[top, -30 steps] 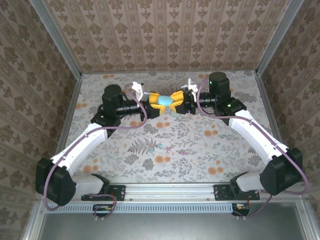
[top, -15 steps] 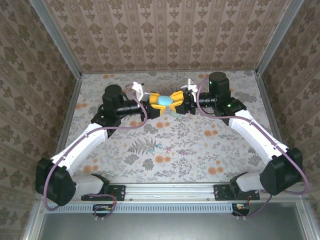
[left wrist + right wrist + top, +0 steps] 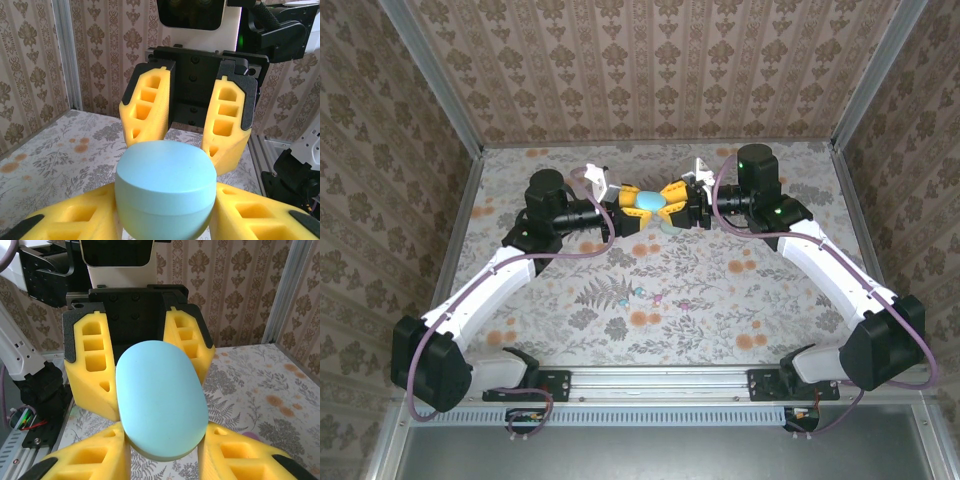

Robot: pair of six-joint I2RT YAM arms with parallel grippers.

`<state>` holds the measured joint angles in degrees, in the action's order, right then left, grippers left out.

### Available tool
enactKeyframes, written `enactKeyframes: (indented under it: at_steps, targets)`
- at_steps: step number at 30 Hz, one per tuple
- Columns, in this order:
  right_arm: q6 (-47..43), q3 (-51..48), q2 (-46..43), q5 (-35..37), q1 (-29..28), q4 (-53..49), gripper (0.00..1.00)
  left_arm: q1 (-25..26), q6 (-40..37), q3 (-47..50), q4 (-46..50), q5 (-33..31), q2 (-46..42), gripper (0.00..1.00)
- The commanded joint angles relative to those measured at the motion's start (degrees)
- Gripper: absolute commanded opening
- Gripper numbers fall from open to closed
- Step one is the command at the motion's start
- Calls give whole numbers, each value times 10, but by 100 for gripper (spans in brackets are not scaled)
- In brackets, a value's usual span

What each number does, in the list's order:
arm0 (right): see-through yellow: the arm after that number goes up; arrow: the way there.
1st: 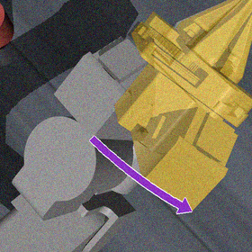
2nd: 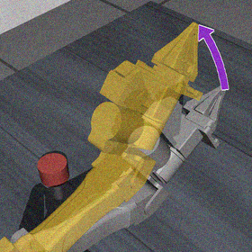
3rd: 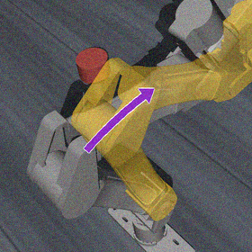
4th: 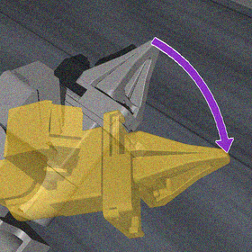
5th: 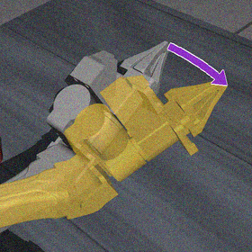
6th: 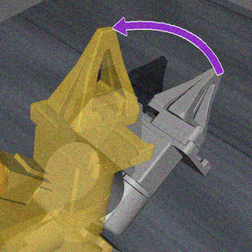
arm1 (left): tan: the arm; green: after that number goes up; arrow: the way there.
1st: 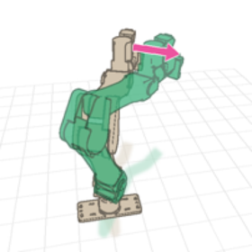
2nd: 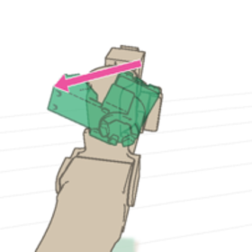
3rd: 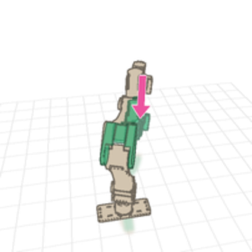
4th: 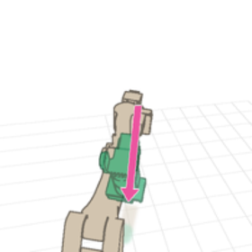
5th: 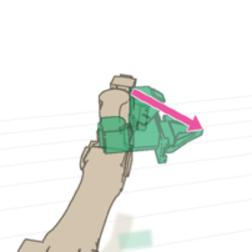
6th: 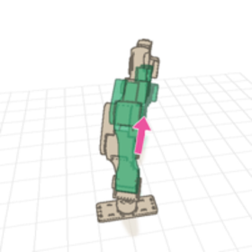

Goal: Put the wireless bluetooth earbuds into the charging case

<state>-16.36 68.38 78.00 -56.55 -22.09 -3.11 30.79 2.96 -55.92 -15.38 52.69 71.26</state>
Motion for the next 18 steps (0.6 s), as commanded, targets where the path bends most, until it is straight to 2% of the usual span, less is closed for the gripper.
enactKeyframes:
  at_steps: [1, 11, 18]
  targets:
    - [-13, 11, 8, 13, -5, -6, 36, 9, 4, -16, 5, 13, 3, 42]
    - [21, -3, -13, 37, -4, 17, 47, 8, 2, -5, -8, 1, -4, 36]
    - [128, -45, -53, 108, -4, 63, 54, 5, 15, 24, -65, -11, -16, 34]
